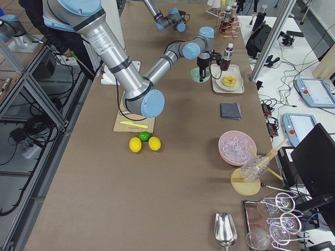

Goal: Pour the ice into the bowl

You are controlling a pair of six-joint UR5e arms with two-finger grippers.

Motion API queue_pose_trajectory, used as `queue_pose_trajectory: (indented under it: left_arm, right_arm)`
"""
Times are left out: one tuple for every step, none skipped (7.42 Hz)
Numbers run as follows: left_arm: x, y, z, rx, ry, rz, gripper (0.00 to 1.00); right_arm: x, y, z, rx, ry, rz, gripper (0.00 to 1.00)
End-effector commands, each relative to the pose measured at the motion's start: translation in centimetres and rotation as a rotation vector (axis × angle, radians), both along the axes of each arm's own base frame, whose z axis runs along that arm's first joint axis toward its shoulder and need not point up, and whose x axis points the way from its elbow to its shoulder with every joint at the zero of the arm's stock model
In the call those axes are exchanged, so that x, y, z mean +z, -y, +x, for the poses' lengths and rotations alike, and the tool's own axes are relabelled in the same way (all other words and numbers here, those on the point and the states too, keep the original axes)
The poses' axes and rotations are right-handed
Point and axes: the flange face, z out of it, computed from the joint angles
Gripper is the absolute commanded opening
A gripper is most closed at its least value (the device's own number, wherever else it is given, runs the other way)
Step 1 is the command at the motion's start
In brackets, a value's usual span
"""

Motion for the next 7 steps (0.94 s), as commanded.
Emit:
queue_pose_trajectory:
  left_arm:
    - [0.2, 0.4, -0.7, -0.012, -0.006, 0.005, 0.83]
    - [0.1, 0.8, -1.1, -0.026, -0.009, 0.008, 0.76]
    - [0.1, 1.0, -1.3, -0.031, -0.012, 0.009, 0.71]
    - [-0.1, 1.2, -1.1, -0.033, -0.027, 0.021, 0.68]
    - [-0.5, 1.7, -1.3, -0.039, -0.036, 0.026, 0.67]
    - [-1.7, 2.6, -1.2, -0.025, -0.058, 0.027, 0.67]
    - [-4.1, 3.8, -1.1, -0.024, -0.100, 0.048, 0.67]
  right_arm:
    - [-7.0, -3.2, -8.1, 0.078, 0.019, -0.030, 0.00]
    - [-8.7, -4.5, -10.7, 0.094, 0.017, -0.025, 0.00]
    - [-10.6, -5.4, -12.8, 0.106, 0.025, -0.030, 0.00]
    - [-12.5, -5.7, -14.6, 0.114, 0.024, -0.031, 0.00]
    - [-13.1, -5.7, -16.2, 0.108, 0.015, -0.032, 0.00]
    - [-13.7, -6.1, -17.0, 0.105, 0.017, -0.023, 0.00]
    - [-14.2, -6.4, -18.0, 0.097, 0.013, -0.021, 0.00]
